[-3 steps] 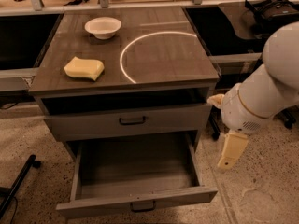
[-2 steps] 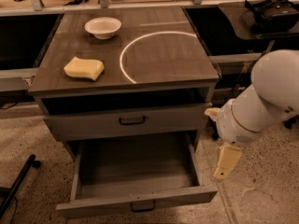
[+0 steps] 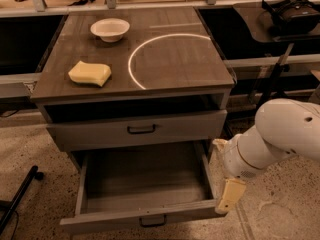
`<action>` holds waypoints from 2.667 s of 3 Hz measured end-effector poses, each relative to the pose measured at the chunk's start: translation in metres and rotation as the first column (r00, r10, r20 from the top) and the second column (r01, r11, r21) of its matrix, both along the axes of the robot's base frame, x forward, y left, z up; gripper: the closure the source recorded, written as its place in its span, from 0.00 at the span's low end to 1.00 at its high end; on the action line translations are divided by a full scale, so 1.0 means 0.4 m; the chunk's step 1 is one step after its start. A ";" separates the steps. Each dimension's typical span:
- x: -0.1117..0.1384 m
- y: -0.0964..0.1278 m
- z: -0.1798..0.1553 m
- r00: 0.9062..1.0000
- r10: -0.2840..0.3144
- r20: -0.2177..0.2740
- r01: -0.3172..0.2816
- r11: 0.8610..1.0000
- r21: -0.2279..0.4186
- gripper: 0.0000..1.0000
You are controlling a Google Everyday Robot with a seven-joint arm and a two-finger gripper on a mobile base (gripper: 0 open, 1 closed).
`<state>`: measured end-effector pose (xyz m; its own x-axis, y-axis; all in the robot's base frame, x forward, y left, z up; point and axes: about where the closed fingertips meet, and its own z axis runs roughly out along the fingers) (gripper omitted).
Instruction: Close middle drawer
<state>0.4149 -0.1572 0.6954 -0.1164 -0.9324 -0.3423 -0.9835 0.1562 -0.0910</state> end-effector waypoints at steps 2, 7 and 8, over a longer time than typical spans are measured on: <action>-0.014 0.017 -0.107 0.998 0.005 -0.055 -0.004 1.000 0.021 0.00; -0.075 0.003 -0.458 0.976 -0.128 -0.177 0.154 0.978 0.139 0.45; -0.086 -0.008 -0.492 0.971 -0.146 -0.191 0.178 0.970 0.163 0.69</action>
Offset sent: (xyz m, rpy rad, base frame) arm -0.0078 0.0124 -0.0755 0.0356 0.0960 0.0117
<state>0.3806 -0.1604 0.4987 -0.3340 -0.8221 -0.4611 -0.9416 0.3126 0.1248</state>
